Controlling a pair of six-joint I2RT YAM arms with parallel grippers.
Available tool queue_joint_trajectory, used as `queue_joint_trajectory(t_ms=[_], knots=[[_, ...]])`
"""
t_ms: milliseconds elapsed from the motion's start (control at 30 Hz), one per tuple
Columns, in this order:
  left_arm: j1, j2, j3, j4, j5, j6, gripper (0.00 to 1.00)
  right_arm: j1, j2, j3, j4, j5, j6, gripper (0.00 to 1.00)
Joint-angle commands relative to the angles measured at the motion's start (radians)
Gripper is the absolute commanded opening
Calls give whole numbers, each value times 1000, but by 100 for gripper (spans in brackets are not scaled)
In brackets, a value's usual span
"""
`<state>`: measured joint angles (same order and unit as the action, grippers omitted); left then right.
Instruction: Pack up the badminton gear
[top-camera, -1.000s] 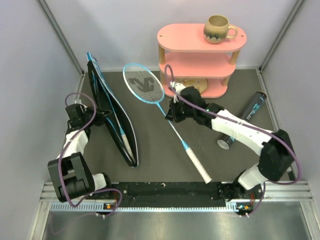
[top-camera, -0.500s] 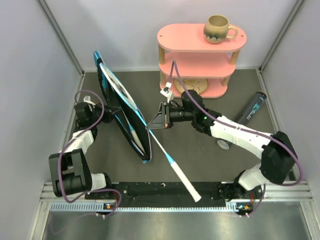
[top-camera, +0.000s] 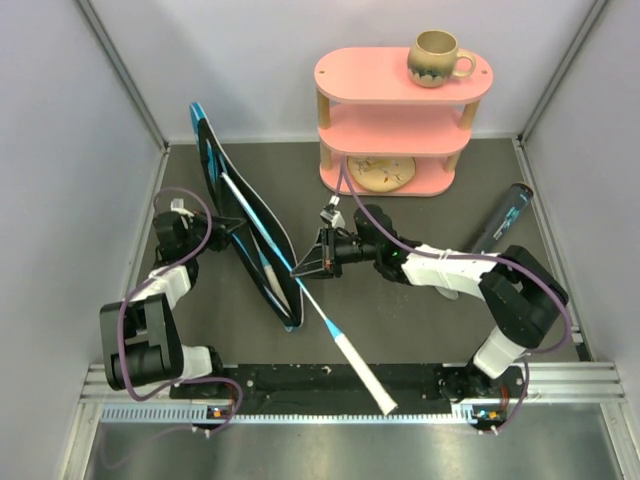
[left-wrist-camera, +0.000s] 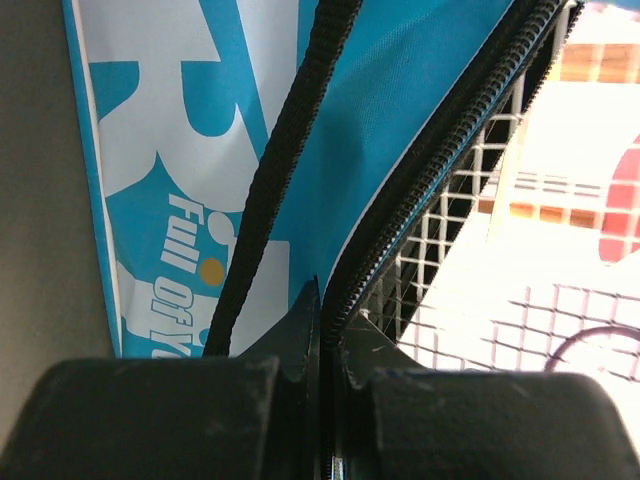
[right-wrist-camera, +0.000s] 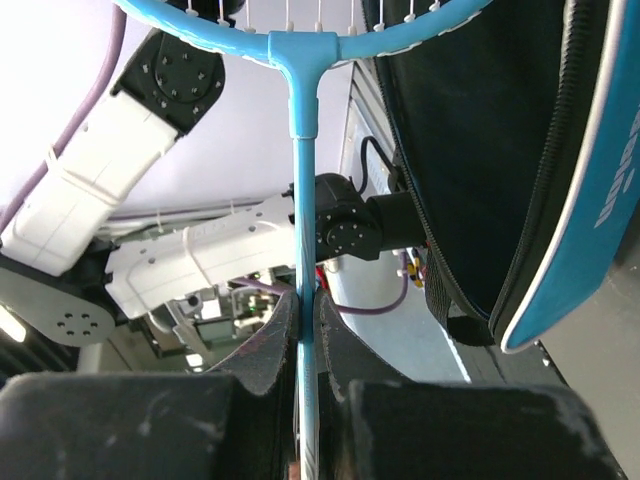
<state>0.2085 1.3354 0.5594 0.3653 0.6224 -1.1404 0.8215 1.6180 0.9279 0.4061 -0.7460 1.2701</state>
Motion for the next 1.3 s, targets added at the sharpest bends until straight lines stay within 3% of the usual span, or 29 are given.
queue_joint_trajectory(t_ms=[0,233,433,867,1267], knots=[[-6,-41,-15,90,53,-15,0,-4,39,-20,204,28,159,0],[-9,-93,-61,67,65,-1,0,-5,138,66,258,71,244,0],[-12,-139,-84,15,71,28,0,-18,239,196,209,120,221,0],[-26,-234,-62,-164,85,122,0,-28,514,653,-30,276,-58,0],[-38,-260,-78,-181,100,120,0,-24,611,758,-27,489,-307,0]])
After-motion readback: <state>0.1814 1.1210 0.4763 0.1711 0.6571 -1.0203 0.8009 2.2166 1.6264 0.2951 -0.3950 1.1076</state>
